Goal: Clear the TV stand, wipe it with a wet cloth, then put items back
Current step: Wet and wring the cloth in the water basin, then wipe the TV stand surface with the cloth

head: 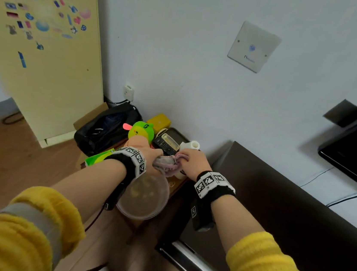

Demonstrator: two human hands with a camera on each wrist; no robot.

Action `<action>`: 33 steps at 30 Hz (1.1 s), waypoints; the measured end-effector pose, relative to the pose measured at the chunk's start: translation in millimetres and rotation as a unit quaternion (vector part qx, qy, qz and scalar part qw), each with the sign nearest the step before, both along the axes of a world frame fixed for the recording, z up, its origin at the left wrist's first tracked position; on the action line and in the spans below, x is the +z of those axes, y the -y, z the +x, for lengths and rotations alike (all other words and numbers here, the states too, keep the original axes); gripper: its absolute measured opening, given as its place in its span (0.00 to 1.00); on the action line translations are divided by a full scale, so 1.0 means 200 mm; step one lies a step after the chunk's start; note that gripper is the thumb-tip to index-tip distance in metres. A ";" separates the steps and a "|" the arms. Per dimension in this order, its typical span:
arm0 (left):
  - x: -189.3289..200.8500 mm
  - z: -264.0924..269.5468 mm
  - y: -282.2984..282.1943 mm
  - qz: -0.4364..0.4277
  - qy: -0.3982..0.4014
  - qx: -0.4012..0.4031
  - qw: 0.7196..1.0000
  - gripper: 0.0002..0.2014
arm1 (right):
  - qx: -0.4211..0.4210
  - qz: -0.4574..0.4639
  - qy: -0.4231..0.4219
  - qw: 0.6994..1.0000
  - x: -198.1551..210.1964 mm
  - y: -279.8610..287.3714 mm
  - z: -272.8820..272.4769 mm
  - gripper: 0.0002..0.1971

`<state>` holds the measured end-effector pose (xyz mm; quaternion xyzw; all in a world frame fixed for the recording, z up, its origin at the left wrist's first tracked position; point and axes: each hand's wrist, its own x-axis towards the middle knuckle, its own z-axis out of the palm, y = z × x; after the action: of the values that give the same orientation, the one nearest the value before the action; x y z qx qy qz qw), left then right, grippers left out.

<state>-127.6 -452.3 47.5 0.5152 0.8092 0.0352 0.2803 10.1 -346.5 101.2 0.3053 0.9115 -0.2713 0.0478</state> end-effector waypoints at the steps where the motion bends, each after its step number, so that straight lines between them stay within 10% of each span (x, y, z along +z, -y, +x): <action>1: -0.01 0.00 -0.02 0.010 -0.011 0.006 1.000 0.23 | -0.005 -0.003 -0.009 1.000 0.01 -0.02 0.01 0.14; 5: 0.17 0.11 -0.06 0.074 -0.022 0.025 0.997 0.26 | -0.008 0.004 -0.047 0.999 0.10 -0.11 0.07 0.14; 10: 0.21 0.32 -0.24 0.144 0.242 0.061 0.958 0.30 | 0.015 0.017 -0.098 0.995 0.25 -0.25 0.24 0.11; 14: 0.32 0.53 -0.42 0.194 0.300 0.042 0.933 0.16 | -0.004 0.042 -0.102 0.994 0.34 -0.41 0.41 0.18; 21: 0.48 0.88 -0.77 0.272 0.287 0.049 0.917 0.26 | -0.042 0.055 -0.123 0.990 0.49 -0.69 0.79 0.10; 29: 0.56 1.10 -1.02 0.215 0.216 0.031 0.952 0.15 | -0.090 0.074 -0.161 0.980 0.48 -0.90 1.12 0.08; 33: 0.56 1.19 -1.12 0.236 0.343 0.128 0.900 0.13 | -0.130 0.059 -0.192 0.971 0.48 -0.96 1.20 0.09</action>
<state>110.2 -228.7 159.1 0.4141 0.6901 0.4354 0.4034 249.1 -154.1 197.4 0.3656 0.8705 -0.2746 -0.1819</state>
